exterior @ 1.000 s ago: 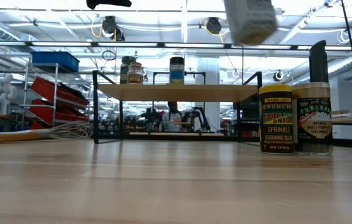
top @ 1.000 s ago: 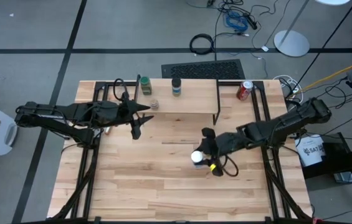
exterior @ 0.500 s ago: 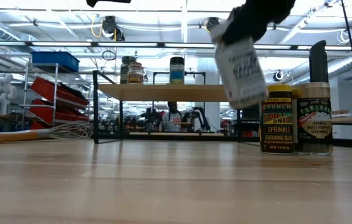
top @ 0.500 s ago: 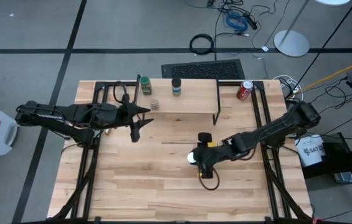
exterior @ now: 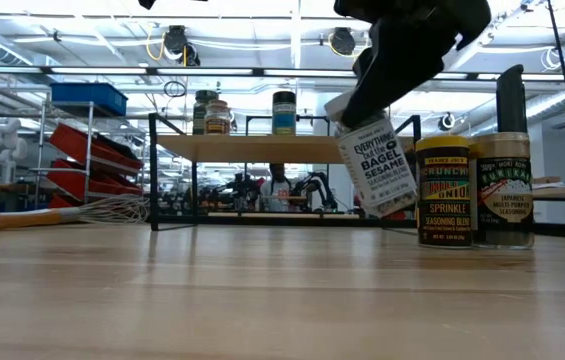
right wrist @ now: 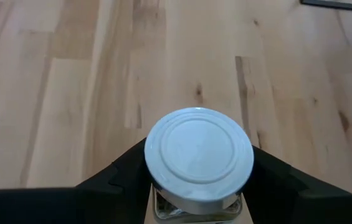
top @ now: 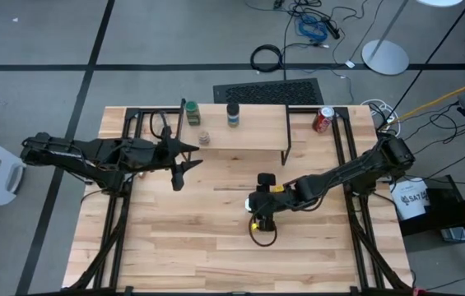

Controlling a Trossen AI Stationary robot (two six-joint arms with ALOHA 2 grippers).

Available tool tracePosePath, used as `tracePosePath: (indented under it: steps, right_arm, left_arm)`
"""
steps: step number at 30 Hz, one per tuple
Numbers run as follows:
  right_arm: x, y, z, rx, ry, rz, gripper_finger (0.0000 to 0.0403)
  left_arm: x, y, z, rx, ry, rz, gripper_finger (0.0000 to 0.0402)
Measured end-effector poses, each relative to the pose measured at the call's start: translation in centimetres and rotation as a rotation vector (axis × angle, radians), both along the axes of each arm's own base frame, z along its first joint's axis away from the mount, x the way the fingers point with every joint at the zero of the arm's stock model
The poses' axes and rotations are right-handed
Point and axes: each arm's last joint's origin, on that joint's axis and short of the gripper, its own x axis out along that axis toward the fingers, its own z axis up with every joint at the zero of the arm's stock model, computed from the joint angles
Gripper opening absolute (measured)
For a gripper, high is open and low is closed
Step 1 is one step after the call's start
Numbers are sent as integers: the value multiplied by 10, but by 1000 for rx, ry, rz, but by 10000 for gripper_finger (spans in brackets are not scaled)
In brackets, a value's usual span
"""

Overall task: Shelf spices
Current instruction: Remove the white seasoning bottle from the shelf

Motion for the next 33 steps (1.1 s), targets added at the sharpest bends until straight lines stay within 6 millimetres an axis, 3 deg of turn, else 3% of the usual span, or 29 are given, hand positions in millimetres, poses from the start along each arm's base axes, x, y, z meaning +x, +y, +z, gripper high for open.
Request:
tracePosePath:
  steps: [10, 26, 33]
  right_arm:
    - [-1, -12, -8, 5, -38, -21, 193]
    - [-30, -26, -19, 47, -181, -39, 196]
    - [-30, -31, -23, 35, -184, -39, 196]
  left_arm:
    - [0, 0, 0, 0, 0, 0, 198]
    - [0, 0, 0, 0, -2, 0, 198]
    - [0, 0, 0, 0, -5, 0, 198]
